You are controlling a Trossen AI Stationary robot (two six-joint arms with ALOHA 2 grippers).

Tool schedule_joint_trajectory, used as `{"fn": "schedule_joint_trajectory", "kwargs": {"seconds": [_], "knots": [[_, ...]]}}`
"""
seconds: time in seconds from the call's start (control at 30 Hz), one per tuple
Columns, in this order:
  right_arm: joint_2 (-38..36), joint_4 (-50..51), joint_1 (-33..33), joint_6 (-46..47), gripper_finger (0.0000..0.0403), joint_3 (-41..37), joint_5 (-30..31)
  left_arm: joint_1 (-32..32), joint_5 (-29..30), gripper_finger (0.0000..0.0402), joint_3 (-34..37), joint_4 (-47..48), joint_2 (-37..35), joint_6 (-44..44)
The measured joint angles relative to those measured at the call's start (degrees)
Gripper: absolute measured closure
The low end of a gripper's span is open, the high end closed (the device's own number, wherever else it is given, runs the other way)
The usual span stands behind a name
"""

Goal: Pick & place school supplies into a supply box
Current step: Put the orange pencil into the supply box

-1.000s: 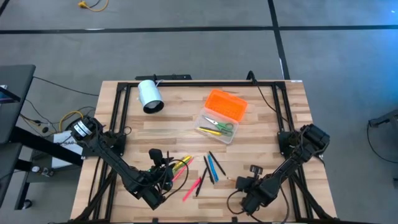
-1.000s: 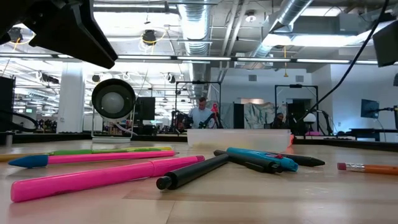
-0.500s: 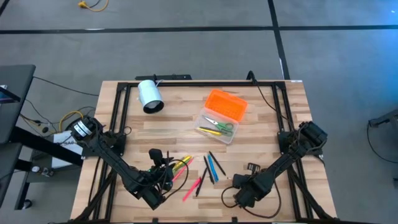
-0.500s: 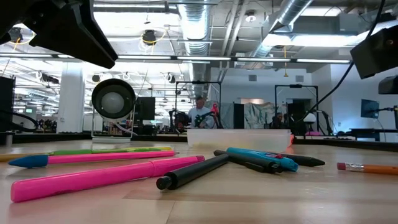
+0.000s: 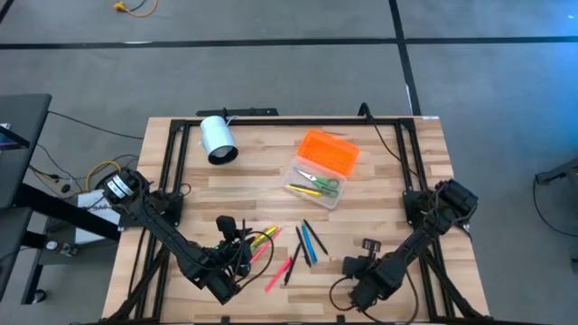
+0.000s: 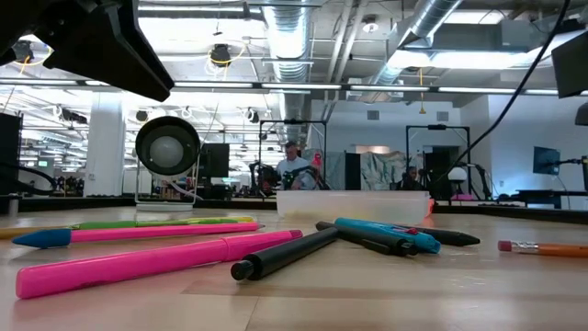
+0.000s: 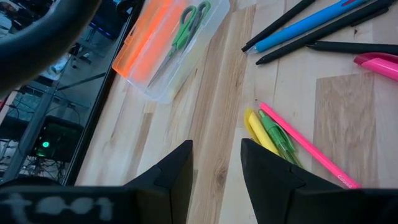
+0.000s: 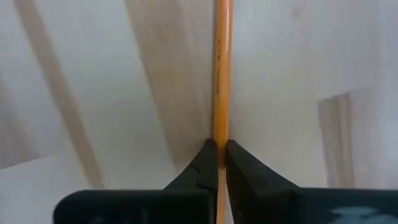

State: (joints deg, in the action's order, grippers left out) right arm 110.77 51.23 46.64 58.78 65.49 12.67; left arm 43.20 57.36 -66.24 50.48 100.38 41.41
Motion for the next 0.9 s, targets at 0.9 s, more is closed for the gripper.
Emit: {"fn": "schedule_joint_trajectory", "kwargs": {"seconds": [0.9], "knots": [[0.4,14.3,2.0,5.9,0.0403,4.0,9.7,0.0,0.3,0.0274,0.0,-0.3,0.0,0.3]]}}
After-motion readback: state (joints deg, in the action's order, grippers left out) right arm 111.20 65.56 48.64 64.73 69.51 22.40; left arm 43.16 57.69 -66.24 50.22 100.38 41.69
